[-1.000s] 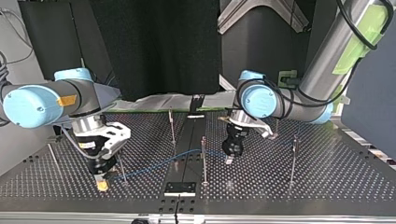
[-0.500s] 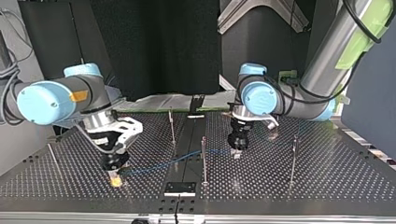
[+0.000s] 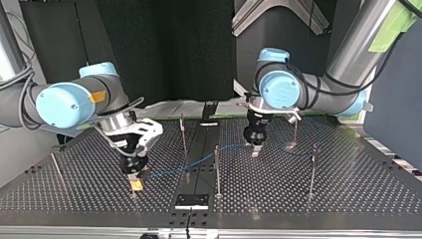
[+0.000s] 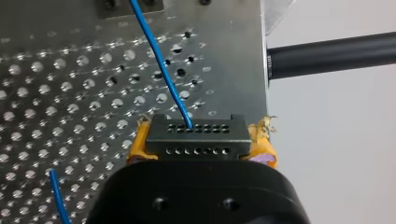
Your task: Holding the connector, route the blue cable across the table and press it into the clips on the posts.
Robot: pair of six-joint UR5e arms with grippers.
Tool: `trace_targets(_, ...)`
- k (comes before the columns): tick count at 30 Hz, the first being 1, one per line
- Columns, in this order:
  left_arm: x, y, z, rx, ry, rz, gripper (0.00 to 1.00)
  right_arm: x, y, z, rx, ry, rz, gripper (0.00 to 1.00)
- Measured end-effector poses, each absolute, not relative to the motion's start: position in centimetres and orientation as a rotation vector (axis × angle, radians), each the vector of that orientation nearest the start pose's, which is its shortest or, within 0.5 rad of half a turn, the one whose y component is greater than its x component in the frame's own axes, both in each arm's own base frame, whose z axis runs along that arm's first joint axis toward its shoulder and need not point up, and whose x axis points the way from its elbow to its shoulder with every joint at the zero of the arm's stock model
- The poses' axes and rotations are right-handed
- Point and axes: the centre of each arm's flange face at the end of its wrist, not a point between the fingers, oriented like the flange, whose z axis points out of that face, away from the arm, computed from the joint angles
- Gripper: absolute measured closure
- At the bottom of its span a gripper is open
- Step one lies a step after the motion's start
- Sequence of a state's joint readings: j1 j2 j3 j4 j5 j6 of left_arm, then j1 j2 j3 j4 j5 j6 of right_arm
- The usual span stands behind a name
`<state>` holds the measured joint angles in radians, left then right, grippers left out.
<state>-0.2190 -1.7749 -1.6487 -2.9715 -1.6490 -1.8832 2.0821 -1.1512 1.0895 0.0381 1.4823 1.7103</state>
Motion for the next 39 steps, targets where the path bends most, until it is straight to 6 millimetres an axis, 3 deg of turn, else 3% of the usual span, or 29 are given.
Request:
trace_targets(6,49.9,-24.3,38.0,-0.161,1.654,-0.346,0.0,44.9,-51.1,46.6,1.601,-0.997,1.725,1.0)
trace_targets(20,46.7,-26.2,40.2,-0.09,1.661,-0.443,0.0,44.8,-51.0,45.0,1.629,-1.024,1.704,1.0)
trace_targets(31,44.2,-27.2,40.8,-0.033,1.707,-0.503,0.0,44.8,-50.9,44.3,1.641,-1.034,1.695,1.0)
trace_targets(39,41.8,-27.4,43.8,0.001,1.665,-0.509,0.0,44.7,-50.9,43.9,1.645,-1.044,1.691,1.0)
